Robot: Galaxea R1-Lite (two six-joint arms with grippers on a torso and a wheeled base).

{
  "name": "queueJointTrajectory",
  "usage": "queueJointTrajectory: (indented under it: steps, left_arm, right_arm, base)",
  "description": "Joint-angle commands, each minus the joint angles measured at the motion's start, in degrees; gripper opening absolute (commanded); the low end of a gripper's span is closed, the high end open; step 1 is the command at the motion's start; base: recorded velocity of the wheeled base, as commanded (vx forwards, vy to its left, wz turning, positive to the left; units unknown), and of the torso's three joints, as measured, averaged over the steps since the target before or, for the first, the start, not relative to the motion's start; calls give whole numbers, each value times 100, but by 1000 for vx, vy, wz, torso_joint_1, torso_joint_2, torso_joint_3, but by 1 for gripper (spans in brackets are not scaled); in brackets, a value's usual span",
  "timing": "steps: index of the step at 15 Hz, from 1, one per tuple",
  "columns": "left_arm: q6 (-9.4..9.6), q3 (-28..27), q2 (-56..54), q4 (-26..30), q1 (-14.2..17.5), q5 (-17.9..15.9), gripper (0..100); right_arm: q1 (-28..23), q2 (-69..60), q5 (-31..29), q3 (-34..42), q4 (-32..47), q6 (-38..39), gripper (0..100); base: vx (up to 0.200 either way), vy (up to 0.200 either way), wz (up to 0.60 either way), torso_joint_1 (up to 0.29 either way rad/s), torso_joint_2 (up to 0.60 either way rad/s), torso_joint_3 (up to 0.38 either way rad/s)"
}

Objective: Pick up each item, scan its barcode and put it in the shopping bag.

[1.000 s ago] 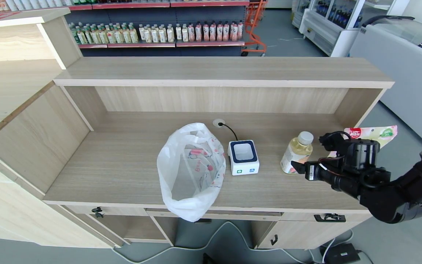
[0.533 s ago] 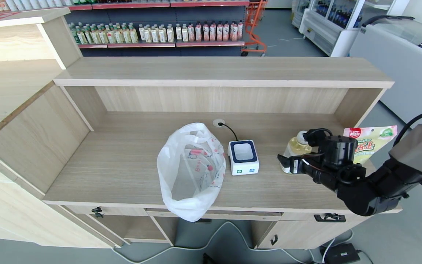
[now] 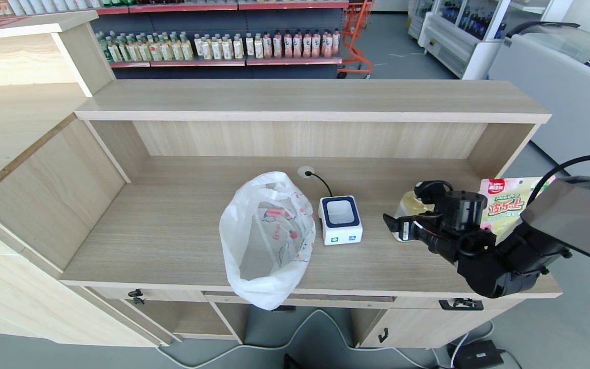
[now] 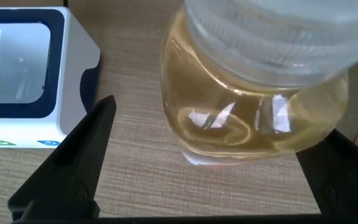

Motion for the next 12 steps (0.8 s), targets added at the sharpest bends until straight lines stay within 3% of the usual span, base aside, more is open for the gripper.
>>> queueJointTrajectory:
  steps: [1, 12]
  left_arm:
    - [-2, 1, -2, 2, 0, 1, 100]
    - [-2, 1, -2, 2, 0, 1, 100]
  right_arm:
    - [-29, 112, -12, -183, 4, -94, 100]
    - [-73, 736, 32, -675, -409, -261, 100]
  base:
    - [0, 0, 0, 0, 0, 0]
    - [0, 0, 0, 0, 0, 0]
